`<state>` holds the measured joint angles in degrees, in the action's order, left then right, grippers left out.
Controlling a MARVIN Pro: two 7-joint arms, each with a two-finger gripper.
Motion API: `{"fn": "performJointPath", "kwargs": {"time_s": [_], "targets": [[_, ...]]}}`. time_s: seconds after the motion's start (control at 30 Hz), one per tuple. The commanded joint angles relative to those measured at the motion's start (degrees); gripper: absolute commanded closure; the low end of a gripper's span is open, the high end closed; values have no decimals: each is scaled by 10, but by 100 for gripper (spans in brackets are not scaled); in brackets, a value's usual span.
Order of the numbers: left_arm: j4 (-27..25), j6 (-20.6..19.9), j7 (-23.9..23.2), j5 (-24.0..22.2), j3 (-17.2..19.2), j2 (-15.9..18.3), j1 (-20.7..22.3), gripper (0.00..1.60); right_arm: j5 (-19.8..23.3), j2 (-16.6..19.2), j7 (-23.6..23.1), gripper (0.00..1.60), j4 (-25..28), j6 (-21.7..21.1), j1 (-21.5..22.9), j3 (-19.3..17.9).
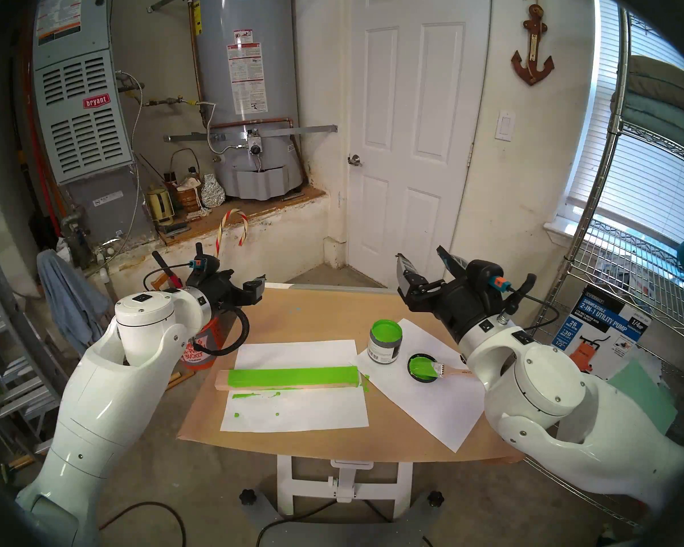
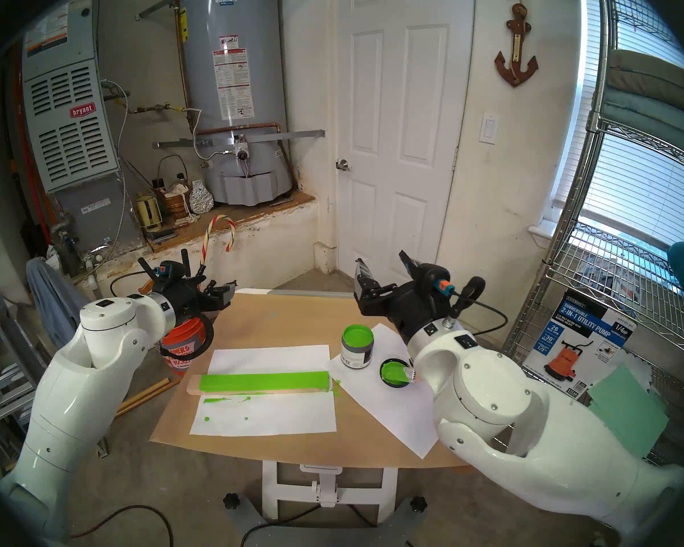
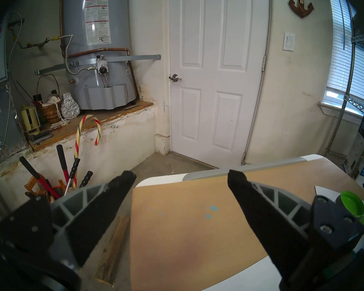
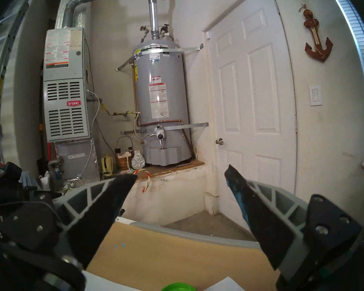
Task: Pick up brush, dip the brush into paint, and paint the wood
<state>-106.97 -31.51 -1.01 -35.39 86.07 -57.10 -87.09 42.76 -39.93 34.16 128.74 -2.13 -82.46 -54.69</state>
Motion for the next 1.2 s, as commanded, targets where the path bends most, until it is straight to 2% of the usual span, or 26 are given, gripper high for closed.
{"fn": "performJointPath", "kwargs": {"time_s": [0.0, 0.37, 0.4, 0.57, 0.63, 0.67, 0.7, 0.77, 0.83, 0.87, 0.9, 0.93, 1.17], "targets": [[-9, 2, 0, 0, 4, 1, 7, 0, -28, -63, 19, 0, -11, -26, 63, 21], [-9, 2, 0, -1, 5, 1, 6, 0, -70, -135, 70, 0, -61, -67, 127, 71], [-10, 2, 0, -1, 5, 1, 6, 0, -73, -133, 72, 0, -60, -67, 125, 71], [-10, 2, 0, -1, 5, 1, 6, 0, -91, -174, 112, 0, -91, -84, 162, 99], [-10, 2, 0, -1, 5, 1, 6, 0, -101, -192, 122, 0, -100, -90, 164, 99], [-10, 2, 0, -1, 5, 1, 6, 0, -98, -178, 123, 0, -95, -86, 164, 103], [-10, 2, 0, -1, 5, 1, 6, 0, -105, -197, 145, 0, -106, -102, 170, 103], [-10, 2, 0, -1, 5, 1, 6, 0, -117, -205, 168, 0, -125, -113, 173, 91], [-10, 2, 0, -1, 6, 1, 6, 0, -125, -203, 193, 0, -141, -119, 175, 82], [-11, 2, 0, -1, 6, 1, 6, 0, -109, -204, 196, 0, -146, -112, 166, 65], [-11, 2, 0, -1, 6, 1, 6, 0, -113, -198, 193, 0, -151, -112, 162, 56], [-11, 2, 0, -1, 6, 1, 6, 0, -115, -191, 212, 0, -155, -112, 163, 59], [-11, 1, 0, -1, 6, 1, 5, 0, -101, -158, 232, 0, -142, -112, 136, 24]]}}
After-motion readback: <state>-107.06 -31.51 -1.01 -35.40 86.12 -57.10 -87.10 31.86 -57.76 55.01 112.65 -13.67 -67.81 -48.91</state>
